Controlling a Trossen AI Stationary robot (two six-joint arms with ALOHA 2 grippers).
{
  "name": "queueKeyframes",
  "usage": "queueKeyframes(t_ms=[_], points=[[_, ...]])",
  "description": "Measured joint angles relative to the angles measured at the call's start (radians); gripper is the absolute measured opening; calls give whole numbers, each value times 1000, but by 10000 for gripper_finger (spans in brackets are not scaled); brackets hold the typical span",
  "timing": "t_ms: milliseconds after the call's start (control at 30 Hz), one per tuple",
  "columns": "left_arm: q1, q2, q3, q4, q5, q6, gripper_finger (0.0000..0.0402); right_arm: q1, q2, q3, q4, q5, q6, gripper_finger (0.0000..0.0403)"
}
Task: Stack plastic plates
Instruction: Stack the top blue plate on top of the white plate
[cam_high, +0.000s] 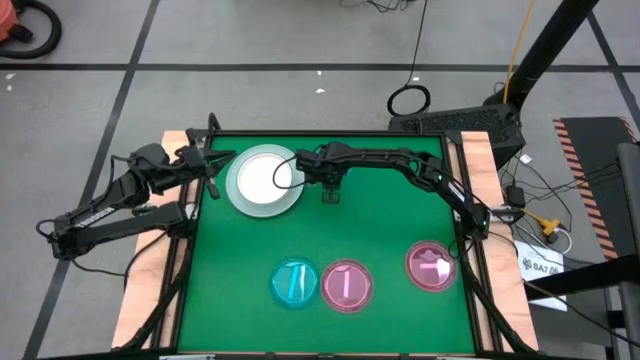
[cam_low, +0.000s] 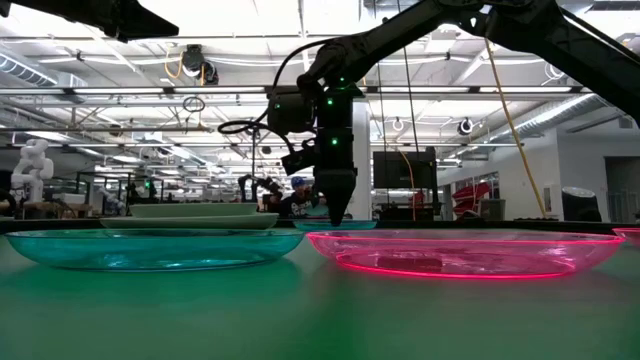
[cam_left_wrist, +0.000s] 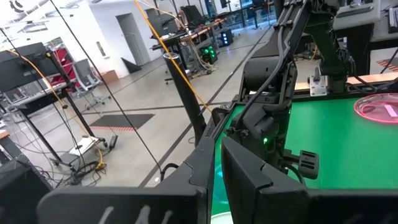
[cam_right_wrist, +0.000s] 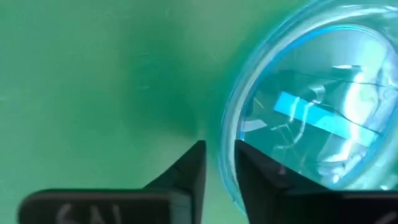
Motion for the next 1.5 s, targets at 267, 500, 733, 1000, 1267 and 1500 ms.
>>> queueKeyframes(t_ms=[267,500,733,1000,1267,1500], points=[[0,0,0,0,0,-1,37,-5,0,0,67,68,23,130],[0,0,0,-1,0,-3,37,-9,0,0,134,64,28,127],[0,0,0,-1,0,-3,37,-14,6,1,153,38,43,123],[0,0,0,-1,0,-3,37,-26,40,3,182,39,47,123],[-1,0,0,-2,0,-2,37,-34,47,3,183,36,45,92],[-1,0,0,-2,0,-2,37,-31,49,2,173,40,40,8]])
